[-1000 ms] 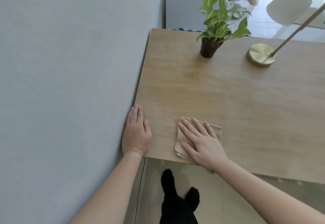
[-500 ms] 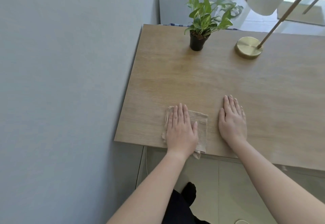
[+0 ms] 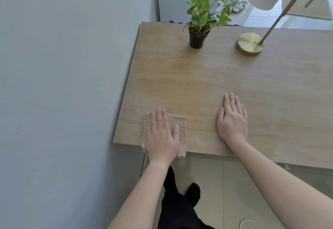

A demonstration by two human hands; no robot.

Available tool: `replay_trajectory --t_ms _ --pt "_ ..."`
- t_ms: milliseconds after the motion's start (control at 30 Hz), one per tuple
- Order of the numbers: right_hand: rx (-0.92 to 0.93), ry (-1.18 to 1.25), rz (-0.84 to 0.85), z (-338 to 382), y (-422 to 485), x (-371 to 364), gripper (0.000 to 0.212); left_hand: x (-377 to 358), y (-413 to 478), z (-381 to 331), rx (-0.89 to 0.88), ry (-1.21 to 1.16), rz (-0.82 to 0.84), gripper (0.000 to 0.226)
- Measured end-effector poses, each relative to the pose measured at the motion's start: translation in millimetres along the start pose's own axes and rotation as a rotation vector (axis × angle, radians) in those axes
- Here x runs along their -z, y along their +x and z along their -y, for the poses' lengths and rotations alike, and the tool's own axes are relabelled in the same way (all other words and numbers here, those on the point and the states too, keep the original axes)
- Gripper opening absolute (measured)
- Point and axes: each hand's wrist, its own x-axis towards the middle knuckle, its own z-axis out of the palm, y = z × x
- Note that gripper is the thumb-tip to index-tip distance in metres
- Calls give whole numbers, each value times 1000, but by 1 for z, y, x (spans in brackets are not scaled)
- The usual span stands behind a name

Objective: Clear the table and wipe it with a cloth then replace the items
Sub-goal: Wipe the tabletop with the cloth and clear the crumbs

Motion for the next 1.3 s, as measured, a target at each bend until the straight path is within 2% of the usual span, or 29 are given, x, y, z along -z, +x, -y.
replay_trajectory --t_ms 67,100,233,400,467,600,667,733,867,933,1000,1133,1300 --pt "0 5 2 -2 -2 -1 58 -3 -6 -18 -109 -32 31 80" --pt "-3 8 5 -2 -3 -1 58 -3 -12 -23 -80 -41 27 83" --pt "-11 26 -4 0 1 0 58 0 -27 -43 261 -143 -12 94" --pt "-12 53 -14 0 -2 -2 57 4 -6 -70 441 -274 -16 93" --pt "-6 72 -17 -1 -2 -1 57 2 -5 -58 382 -204 -33 93" --pt "8 80 -31 -5 -2 0 56 6 -17 20 -54 -13 85 90" --pt "7 81 -39 -4 -3 -1 56 16 -28 57 -160 9 148 82" --pt "2 72 -55 -4 -2 -2 56 22 -37 58 -66 2 122 81" --pt "1 90 -47 -2 -5 -3 56 16 -33 -11 391 -216 49 85" --pt "3 100 -54 -2 -3 -4 56 13 -18 -28 502 -299 10 82" --pt "2 99 -62 -3 -2 -4 56 6 -9 -20 469 -221 -33 75" --pt "5 93 -66 -2 -1 -4 55 6 4 36 228 -74 -61 60" --pt "-2 87 -77 -3 -1 -4 55 21 31 83 92 4 -27 55"
